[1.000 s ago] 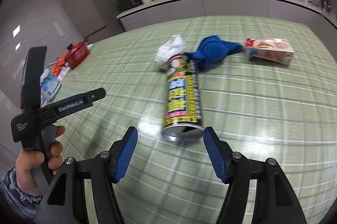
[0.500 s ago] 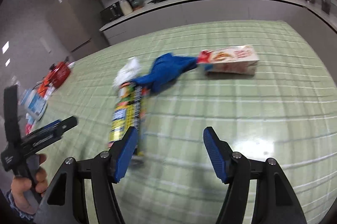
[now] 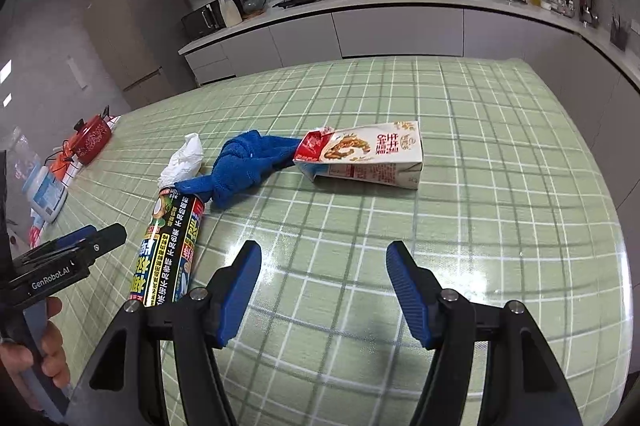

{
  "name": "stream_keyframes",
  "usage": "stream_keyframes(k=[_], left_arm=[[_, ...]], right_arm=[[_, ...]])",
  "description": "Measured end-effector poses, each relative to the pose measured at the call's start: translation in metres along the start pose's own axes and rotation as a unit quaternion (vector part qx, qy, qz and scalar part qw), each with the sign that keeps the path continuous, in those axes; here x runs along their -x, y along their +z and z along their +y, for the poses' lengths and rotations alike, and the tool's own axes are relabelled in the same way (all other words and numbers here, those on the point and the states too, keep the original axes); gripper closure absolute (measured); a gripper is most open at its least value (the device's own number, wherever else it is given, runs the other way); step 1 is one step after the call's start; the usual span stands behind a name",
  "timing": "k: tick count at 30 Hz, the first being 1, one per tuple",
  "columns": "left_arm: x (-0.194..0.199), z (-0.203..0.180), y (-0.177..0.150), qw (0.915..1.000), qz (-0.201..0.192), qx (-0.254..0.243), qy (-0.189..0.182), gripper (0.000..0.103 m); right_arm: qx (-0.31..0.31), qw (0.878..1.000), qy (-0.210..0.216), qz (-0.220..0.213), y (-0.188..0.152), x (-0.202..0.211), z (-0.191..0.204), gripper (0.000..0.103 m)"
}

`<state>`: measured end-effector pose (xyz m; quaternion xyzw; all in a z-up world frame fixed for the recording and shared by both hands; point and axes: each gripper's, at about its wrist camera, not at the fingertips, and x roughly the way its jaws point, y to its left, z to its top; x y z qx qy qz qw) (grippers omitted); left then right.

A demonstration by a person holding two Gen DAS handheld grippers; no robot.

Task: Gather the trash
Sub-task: 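Push the spray can with the right tool fingers to reposition it, then grasp the coconut-juice can with left tool while right tool grasps milk carton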

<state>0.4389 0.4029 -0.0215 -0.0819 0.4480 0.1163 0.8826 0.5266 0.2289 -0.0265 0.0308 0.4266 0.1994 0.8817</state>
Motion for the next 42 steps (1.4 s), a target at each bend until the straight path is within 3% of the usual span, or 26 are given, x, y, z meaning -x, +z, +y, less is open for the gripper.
stream_keyframes(k=[8, 16, 31, 37, 42], left_arm=[[-0.004, -0.030, 0.019, 0.9997, -0.006, -0.024, 0.000, 0.030], [-0.017, -0.041, 0.050, 0.9995, -0.014, -0.028, 0.002, 0.030], [-0.049, -0.045, 0.077, 0.9996, 0.001, -0.029, -0.001, 0.030], [-0.048, -0.043, 0.074, 0.9996, 0.001, -0.028, 0.000, 0.030], [-0.041, -0.042, 0.062, 0.9993, 0.004, -0.036, -0.006, 0.030]], right_arm=[[0.003, 1.000, -0.010, -0.001, 0.011, -0.008, -0.001, 0.036], [-0.005, 1.000, -0.026, -0.007, 0.042, -0.023, -0.009, 0.036], [-0.013, 0.997, -0.073, 0.020, 0.109, -0.106, -0.033, 0.036], [-0.014, 0.997, -0.064, 0.049, 0.106, -0.119, -0.037, 0.036], [-0.011, 0.997, -0.055, 0.053, 0.079, -0.099, -0.027, 0.036]])
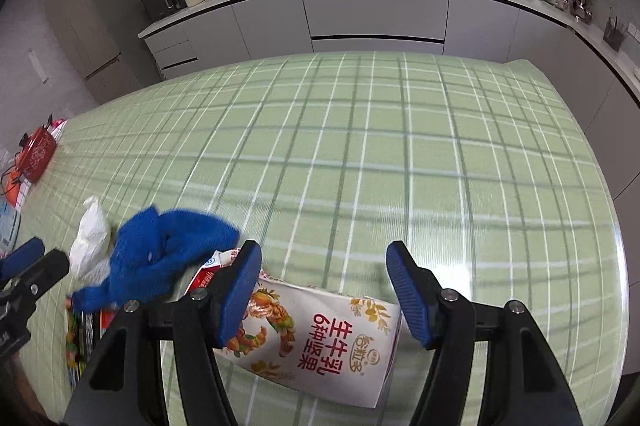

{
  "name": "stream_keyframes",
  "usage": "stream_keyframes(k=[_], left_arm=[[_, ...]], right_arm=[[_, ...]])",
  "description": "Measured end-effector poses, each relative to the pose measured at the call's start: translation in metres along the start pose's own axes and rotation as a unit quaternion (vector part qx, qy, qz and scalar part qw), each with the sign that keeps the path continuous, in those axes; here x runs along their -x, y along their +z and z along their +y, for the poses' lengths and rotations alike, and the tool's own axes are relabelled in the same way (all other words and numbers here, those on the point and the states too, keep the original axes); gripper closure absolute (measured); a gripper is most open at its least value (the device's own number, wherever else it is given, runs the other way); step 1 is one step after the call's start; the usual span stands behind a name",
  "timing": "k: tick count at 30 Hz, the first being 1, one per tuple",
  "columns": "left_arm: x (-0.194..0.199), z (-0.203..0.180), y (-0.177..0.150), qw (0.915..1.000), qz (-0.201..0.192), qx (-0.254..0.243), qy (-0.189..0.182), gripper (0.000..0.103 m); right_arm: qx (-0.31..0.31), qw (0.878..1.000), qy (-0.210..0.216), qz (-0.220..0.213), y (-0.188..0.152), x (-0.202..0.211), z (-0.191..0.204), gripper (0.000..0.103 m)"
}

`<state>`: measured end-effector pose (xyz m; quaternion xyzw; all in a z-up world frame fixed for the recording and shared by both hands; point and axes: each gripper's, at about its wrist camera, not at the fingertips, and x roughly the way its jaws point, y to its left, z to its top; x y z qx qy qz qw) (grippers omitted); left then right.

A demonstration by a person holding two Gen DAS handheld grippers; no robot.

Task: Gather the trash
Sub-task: 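Grasp the coconut-juice can with left tool while right tool grasps milk carton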

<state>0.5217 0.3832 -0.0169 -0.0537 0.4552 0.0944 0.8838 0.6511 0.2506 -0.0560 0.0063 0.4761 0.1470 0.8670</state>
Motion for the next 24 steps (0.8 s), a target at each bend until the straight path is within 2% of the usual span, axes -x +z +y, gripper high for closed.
stream_keyframes(k=[8, 13, 16, 19, 24], left_arm=[[0.013, 0.008, -0.026, 0.9999, 0.007, -0.003, -0.014, 0.030], [0.025, 0.016, -0.040, 0.9996, 0.011, -0.010, -0.025, 0.030], [0.030, 0.018, -0.046, 0.9993, 0.014, -0.010, -0.033, 0.030], [0.033, 0.019, -0.051, 0.9993, 0.015, -0.011, -0.034, 0.030], [0.039, 0.024, -0.057, 0.9995, 0.011, -0.004, -0.030, 0.030]], right_arm=[[-0.028, 1.000, 0.004, 0.006, -0.064, 0.041, 0.008, 0.036], [-0.036, 0.999, 0.036, -0.010, -0.089, 0.068, 0.008, 0.035], [-0.008, 0.998, 0.063, -0.025, -0.096, 0.082, 0.012, 0.027], [0.048, 0.997, 0.049, -0.035, -0.094, 0.084, 0.021, 0.021], [0.099, 0.994, 0.040, -0.010, -0.096, 0.071, 0.032, 0.020]])
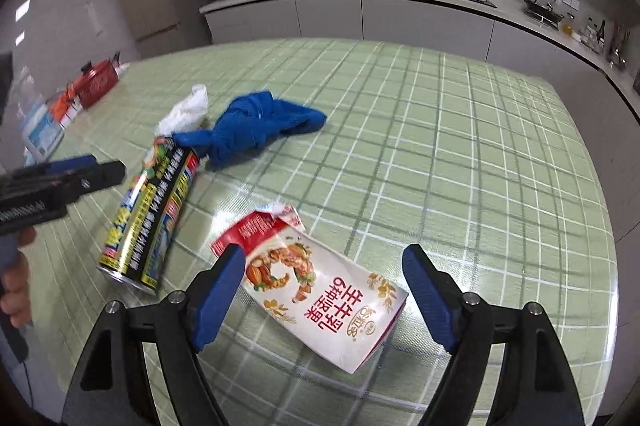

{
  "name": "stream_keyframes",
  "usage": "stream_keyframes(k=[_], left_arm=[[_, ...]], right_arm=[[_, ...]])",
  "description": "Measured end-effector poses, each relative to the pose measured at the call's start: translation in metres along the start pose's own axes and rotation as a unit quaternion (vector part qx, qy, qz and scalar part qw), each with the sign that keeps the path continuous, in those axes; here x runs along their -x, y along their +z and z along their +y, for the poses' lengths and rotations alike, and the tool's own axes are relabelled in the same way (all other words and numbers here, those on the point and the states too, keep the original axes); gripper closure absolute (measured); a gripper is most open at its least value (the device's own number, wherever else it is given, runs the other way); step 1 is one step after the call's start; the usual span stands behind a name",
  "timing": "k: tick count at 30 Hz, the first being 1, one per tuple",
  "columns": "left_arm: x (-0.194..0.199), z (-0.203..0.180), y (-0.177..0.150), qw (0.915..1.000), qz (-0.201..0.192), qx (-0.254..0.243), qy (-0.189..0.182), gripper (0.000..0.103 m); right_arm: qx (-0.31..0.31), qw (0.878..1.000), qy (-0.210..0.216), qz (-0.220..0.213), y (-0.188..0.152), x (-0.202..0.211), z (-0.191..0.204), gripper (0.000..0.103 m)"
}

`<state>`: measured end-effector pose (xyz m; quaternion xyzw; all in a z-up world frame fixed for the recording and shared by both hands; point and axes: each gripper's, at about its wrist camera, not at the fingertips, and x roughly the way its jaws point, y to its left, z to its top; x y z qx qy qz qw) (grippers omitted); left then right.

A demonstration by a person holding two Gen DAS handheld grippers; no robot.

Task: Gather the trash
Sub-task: 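Grasp the coconut-juice can with left tool while right tool grasps milk carton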

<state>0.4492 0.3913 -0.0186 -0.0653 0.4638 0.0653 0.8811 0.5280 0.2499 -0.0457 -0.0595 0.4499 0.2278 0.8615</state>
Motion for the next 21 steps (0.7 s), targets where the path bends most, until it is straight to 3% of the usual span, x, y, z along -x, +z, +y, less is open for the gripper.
stream_keyframes(k=[10, 14, 21], left_arm=[[0.006, 0.003, -0.007, 1.0000, -0.004, -0.002, 0.000, 0.030], [0.004, -0.003, -0.011, 0.9998, 0.006, -0.014, -0.012, 0.030], [-0.018, -0.018, -0.010, 0.9992, 0.025, -0.031, -0.009, 0.030]], right_arm=[[-0.088, 0.994, 0.065, 0.014, -0.040, 0.026, 0.018, 0.020], [-0.053, 0.999, -0.005, -0.002, -0.040, 0.025, 0.038, 0.020], [-0.058, 0.998, -0.033, 0.019, -0.037, 0.002, 0.036, 0.020]])
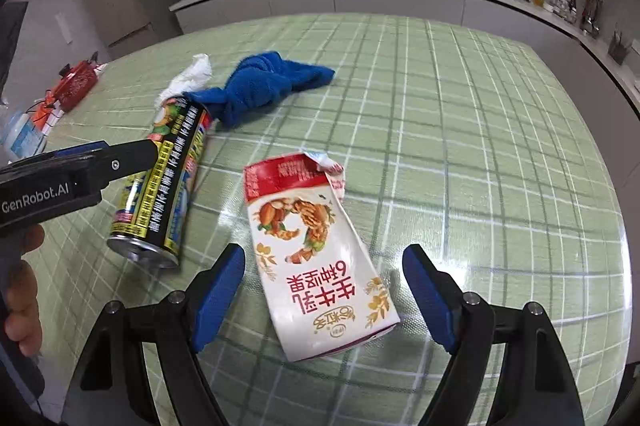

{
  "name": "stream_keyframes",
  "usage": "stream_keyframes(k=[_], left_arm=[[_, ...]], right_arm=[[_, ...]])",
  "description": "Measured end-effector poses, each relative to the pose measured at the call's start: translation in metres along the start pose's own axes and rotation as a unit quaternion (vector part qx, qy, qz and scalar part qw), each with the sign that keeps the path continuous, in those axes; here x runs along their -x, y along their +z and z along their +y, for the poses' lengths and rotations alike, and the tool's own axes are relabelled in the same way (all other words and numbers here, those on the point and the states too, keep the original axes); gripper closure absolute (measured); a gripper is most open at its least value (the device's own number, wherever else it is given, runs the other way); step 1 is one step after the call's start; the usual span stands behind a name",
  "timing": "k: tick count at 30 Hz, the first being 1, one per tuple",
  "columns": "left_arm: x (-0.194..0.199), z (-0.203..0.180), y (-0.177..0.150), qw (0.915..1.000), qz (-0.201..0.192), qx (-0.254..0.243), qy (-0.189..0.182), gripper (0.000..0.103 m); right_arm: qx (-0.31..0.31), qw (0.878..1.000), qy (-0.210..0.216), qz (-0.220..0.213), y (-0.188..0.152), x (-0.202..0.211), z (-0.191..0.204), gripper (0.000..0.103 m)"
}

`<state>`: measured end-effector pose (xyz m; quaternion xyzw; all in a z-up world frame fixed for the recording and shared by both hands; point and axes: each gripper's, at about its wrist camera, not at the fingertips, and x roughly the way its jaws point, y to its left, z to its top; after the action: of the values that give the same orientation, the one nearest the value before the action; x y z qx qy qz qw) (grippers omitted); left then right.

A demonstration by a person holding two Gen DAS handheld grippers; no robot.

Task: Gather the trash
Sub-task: 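Grasp the coconut-juice can with left tool while right tool grasps milk carton, then lift the can and carton and carry both over the black bucket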

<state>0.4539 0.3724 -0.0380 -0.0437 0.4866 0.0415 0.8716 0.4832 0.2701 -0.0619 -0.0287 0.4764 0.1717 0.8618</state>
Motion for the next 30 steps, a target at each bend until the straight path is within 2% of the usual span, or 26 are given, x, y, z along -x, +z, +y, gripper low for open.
stream_keyframes(k=[7, 9, 10, 13, 17, 25, 30], left_arm=[[-0.024, -0.002, -0.005, 0.9996, 0.025, -0.007, 0.005, 0.031], [-0.030, 0.002, -0.008, 0.9994, 0.034, 0.002, -0.006, 0.040], [-0.031, 0.004, -0.009, 0.9993, 0.035, 0.009, -0.012, 0.041], [-0.029, 0.004, -0.012, 0.9996, 0.024, 0.009, -0.013, 0.045], [-0.024, 0.007, -0.018, 0.9997, 0.010, 0.015, -0.016, 0.049], [0.015, -0.001, -0.035, 0.9991, -0.031, 0.023, -0.016, 0.050], [0.046, -0.022, -0.047, 0.9982, -0.050, 0.016, -0.027, 0.050]], right_arm=[[-0.007, 1.000, -0.007, 0.014, -0.004, -0.011, 0.000, 0.023], [-0.008, 1.000, -0.009, 0.012, -0.005, -0.012, -0.001, 0.027], [-0.007, 1.000, -0.009, 0.012, -0.005, -0.012, -0.001, 0.028], [-0.001, 1.000, -0.015, 0.011, -0.004, -0.011, 0.000, 0.039], [0.010, 1.000, -0.012, 0.006, -0.004, -0.009, 0.000, 0.044], [0.004, 0.999, 0.025, -0.023, -0.010, 0.014, -0.014, 0.047], [-0.005, 0.998, 0.032, -0.045, -0.022, 0.048, -0.031, 0.047]])
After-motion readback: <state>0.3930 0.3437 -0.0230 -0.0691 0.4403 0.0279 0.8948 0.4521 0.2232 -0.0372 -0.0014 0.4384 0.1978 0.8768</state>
